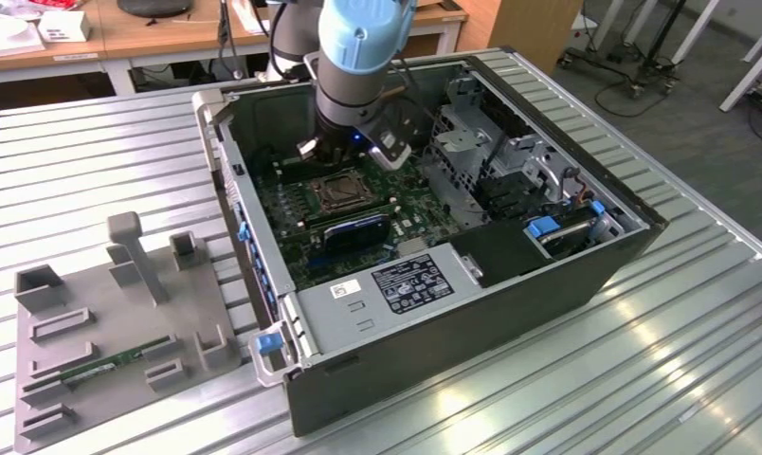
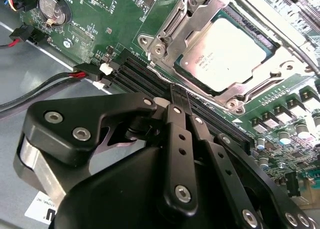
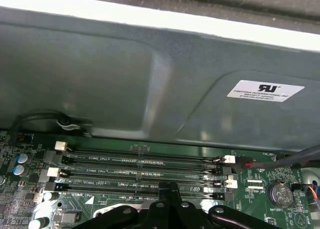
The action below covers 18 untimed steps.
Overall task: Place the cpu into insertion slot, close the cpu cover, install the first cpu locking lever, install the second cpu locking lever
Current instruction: 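Install the first cpu locking lever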
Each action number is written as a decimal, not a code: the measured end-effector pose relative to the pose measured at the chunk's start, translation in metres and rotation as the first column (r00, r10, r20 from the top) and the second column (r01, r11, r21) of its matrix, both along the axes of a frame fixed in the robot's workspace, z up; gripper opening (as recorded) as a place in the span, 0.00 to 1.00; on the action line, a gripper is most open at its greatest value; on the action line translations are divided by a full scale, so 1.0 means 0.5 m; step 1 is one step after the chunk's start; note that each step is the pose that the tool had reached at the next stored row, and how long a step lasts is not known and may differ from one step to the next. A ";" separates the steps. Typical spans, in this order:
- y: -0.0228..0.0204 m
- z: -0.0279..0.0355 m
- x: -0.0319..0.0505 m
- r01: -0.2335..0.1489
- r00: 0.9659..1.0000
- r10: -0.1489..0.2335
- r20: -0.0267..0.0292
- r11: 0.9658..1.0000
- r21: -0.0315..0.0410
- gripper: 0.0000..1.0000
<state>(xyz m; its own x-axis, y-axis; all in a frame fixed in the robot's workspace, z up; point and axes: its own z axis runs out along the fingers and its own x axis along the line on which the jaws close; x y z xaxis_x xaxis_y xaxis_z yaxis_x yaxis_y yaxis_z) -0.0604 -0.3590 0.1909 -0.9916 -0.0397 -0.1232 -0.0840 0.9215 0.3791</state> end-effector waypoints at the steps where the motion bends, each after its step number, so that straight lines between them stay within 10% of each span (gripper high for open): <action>1: -0.0007 0.000 0.000 0.000 1.000 0.000 0.000 1.000 0.000 0.11; 18: -0.0029 -0.005 0.000 0.000 1.000 0.000 0.000 1.000 0.000 0.11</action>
